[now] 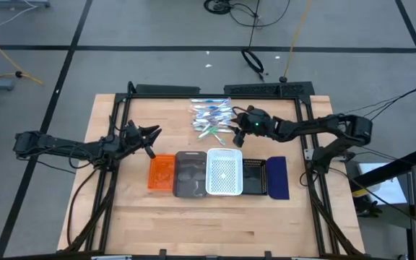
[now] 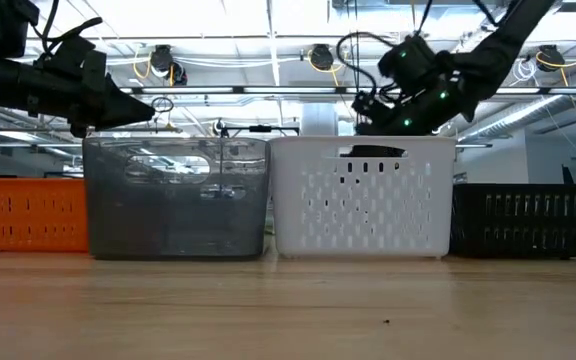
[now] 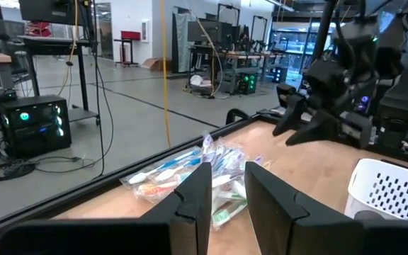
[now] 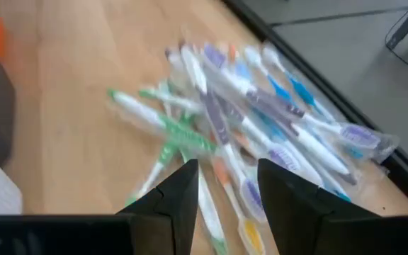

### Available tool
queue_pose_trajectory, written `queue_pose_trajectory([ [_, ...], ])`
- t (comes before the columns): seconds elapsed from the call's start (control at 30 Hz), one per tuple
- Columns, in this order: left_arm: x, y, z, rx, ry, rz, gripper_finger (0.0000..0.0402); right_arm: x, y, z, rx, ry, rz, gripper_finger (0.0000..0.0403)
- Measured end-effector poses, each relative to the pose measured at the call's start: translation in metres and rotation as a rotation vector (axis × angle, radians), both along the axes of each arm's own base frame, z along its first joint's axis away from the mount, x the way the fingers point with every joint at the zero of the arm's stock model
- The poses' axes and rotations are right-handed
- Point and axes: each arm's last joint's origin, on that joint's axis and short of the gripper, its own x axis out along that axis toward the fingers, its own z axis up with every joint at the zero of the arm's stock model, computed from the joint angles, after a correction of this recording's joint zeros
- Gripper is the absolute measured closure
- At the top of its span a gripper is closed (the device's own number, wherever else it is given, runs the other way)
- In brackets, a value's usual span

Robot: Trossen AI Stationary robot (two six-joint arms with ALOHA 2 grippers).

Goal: Pick & Place Toothbrushes
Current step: Put the purple toothbrush into the left black bin

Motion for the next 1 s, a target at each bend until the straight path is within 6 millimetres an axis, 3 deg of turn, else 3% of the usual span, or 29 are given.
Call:
queue_pose_trajectory([
  [0.57,0.0,0.0,-0.001,-0.003,0.011,0.0,0.0316,0.001,-0.018,-0.04,-0.098,0.226,-0.028,0.0266],
  [1.0,0.0,0.0,-0.002,-0.003,0.016,0.0,0.0316,0.011,-0.028,-0.025,-0.125,0.196,0.02,0.0266],
])
